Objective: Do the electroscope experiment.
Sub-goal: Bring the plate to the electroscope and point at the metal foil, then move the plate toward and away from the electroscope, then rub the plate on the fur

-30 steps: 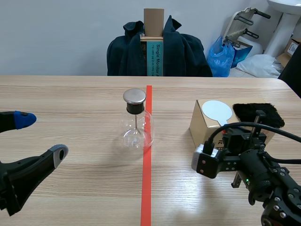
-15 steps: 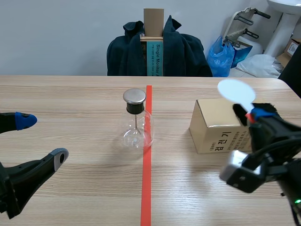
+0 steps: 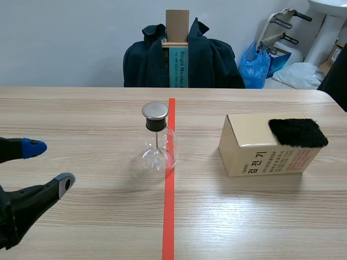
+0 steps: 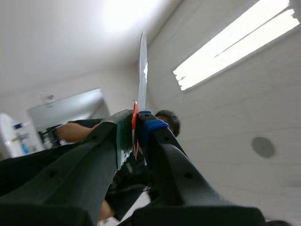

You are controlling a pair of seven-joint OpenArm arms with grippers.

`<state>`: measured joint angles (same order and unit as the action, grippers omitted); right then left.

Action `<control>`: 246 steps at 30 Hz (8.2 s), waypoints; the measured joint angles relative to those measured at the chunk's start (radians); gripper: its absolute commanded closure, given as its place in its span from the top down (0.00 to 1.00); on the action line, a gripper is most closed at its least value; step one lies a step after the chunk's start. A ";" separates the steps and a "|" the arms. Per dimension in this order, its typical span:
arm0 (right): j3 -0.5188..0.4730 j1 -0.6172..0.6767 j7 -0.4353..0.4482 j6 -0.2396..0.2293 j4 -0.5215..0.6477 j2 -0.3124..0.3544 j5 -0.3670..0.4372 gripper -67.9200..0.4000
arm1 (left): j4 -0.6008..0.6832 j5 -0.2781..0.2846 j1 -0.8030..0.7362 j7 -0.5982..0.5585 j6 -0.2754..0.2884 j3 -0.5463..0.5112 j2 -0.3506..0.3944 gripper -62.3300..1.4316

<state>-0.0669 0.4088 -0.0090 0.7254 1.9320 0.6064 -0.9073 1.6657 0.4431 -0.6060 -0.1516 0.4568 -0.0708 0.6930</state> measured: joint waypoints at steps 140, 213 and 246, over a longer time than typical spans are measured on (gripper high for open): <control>0.507 -0.408 0.489 -0.286 -0.710 -0.365 -0.223 0.02 | -0.896 -0.308 0.816 -0.309 -0.108 0.600 -0.319 0.07; 0.140 -0.271 -0.045 0.001 0.073 -0.101 -0.135 0.02 | -0.790 -0.304 0.724 -0.309 -0.109 0.597 -0.250 0.16; 0.006 -0.063 0.365 -0.006 -0.773 -0.289 -0.125 0.02 | 0.178 -0.075 -0.178 -0.090 -0.037 -0.099 0.105 1.00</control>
<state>-0.0612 0.3458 0.3557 0.7189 1.1591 0.3176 -1.0321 1.8439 0.3679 -0.7837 -0.2420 0.4194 -0.1699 0.7982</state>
